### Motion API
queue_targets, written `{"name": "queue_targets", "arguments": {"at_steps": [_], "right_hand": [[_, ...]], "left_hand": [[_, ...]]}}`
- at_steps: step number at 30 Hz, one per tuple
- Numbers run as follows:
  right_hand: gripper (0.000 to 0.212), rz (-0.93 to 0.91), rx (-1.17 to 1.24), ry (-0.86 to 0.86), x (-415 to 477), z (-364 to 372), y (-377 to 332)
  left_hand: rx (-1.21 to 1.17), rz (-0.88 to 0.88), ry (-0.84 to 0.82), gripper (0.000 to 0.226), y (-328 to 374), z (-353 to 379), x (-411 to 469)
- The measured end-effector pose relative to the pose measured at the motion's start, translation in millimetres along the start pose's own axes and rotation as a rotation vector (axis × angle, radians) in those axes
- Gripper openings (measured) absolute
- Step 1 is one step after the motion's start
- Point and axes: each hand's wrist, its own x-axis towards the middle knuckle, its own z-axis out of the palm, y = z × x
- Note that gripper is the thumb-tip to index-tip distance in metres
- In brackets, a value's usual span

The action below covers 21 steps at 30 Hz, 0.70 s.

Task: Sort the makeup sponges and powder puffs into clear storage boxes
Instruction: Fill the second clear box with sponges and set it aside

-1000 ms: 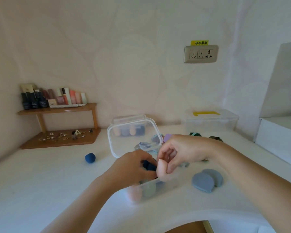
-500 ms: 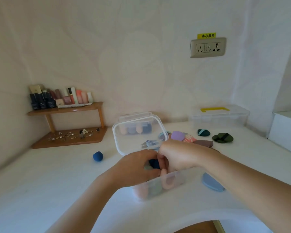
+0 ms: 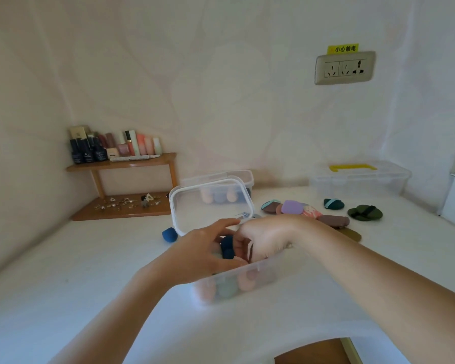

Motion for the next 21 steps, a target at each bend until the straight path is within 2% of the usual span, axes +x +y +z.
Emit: {"name": "queue_targets", "arguments": {"at_steps": [3,8,10,12,14,16,21], "right_hand": [[0.024,-0.047,0.088,-0.033,1.7,0.0,-1.7],[0.024,-0.144,0.441,-0.132,-3.0,-11.4,6.0],[0.013,-0.174,0.64,0.009,-5.4,-19.3,11.8],[0.01,-0.148,0.744,0.253,1.5,-21.6,19.5],[0.012,-0.066,0.711,0.404,17.4,-16.5,26.1],[0.004,-0.031,0.625,0.438,40.6,-4.9,28.5],[0.042,-0.148,0.314,0.345,99.7,15.9,2.9]], "left_hand": [[0.07,0.005,-0.001,0.066,-3.1,-3.5,-9.0],[0.116,0.023,0.002,0.048,-18.4,-10.0,-22.5],[0.155,0.043,-0.021,0.04,-26.0,-14.0,-27.7],[0.169,0.049,-0.03,0.036,-31.3,-17.9,-34.0],[0.194,0.044,-0.034,0.034,-35.1,-21.4,-41.4],[0.206,0.039,-0.034,0.034,-39.1,-25.3,-50.0],[0.214,-0.008,-0.02,0.031,-51.1,-36.1,-73.4]]}}
